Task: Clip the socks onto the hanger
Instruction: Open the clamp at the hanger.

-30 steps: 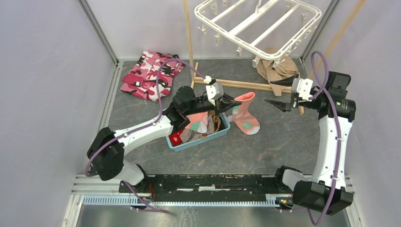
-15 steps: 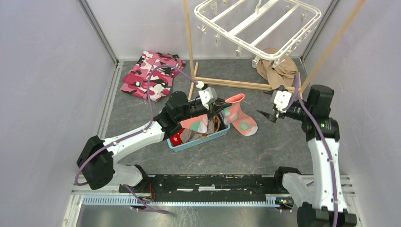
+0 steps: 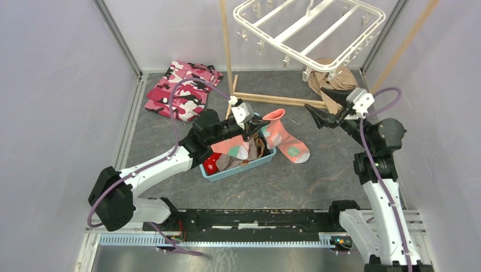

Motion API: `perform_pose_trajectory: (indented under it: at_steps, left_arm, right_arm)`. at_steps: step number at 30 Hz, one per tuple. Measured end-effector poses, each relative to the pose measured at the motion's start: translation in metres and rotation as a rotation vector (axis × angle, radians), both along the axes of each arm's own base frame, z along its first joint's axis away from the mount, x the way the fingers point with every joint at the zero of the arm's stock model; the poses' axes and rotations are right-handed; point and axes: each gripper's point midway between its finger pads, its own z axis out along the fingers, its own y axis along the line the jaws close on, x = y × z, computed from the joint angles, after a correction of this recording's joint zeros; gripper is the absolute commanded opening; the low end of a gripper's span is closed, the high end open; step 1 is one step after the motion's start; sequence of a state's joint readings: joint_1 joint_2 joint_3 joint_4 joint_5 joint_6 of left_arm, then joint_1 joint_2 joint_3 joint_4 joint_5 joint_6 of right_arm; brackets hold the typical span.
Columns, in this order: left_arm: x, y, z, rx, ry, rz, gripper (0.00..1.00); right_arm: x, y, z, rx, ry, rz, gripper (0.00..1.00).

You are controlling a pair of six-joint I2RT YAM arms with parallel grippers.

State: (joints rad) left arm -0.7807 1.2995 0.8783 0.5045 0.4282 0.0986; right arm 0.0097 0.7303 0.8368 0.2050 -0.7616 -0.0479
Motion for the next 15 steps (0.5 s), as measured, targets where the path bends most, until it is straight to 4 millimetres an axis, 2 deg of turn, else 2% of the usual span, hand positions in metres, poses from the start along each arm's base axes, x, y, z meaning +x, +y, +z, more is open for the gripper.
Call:
perform_pose_trajectory:
  at_steps: [9, 12, 15]
  left_arm:
    - [-0.003, 0.003, -0.005, -0.003, -0.002, 0.0, 0.02]
    - [-0.003, 0.003, -0.005, -0.003, -0.003, 0.0, 0.02]
    - [-0.003, 0.003, -0.005, -0.004, -0.003, 0.0, 0.02]
  right_arm:
    - [0.016, 0.037, 0.01, 0.156, 0.048, 0.025, 0.72]
    - [0.018, 0.042, 0.017, 0.176, 0.016, -0.001, 0.72]
    - [0.024, 0.038, 0.022, 0.189, -0.01, -0.049, 0.72]
